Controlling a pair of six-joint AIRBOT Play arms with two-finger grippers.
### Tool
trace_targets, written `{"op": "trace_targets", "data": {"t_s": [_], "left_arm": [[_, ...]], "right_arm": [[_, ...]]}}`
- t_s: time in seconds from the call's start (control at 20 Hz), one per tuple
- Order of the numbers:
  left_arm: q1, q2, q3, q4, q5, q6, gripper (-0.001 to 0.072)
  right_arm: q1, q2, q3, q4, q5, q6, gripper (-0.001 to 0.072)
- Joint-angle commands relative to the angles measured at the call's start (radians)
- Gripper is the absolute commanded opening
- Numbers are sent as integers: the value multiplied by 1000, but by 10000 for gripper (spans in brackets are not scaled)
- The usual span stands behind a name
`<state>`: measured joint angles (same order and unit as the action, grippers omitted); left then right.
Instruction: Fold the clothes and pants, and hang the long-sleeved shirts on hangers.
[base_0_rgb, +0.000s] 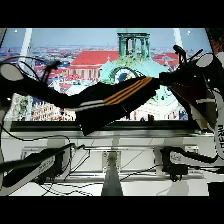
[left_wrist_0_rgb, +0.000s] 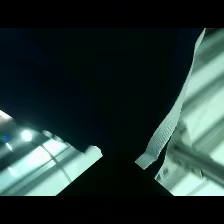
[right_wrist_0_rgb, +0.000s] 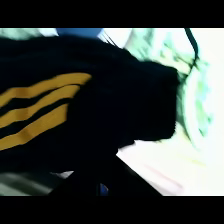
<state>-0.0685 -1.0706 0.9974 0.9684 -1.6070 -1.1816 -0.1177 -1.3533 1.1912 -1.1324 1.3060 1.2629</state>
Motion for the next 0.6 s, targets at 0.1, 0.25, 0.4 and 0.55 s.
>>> {"op": "trace_targets", "data": {"t_s": [0.1,0.25,0.4,0.55], "left_arm": [[-278,0,-174,-3,-3,-53,49],[-373,0,-230,1,206,-52,696],[-350,5,-230,49,413,-50,691],[-198,8,-231,141,463,-77,690]], "right_arm": [[-25,-1,-1,-313,237,0,82],[-24,-1,-1,-292,183,1,706],[-24,-1,-1,-275,153,1,702],[-24,-1,-1,-276,152,1,701]]}}
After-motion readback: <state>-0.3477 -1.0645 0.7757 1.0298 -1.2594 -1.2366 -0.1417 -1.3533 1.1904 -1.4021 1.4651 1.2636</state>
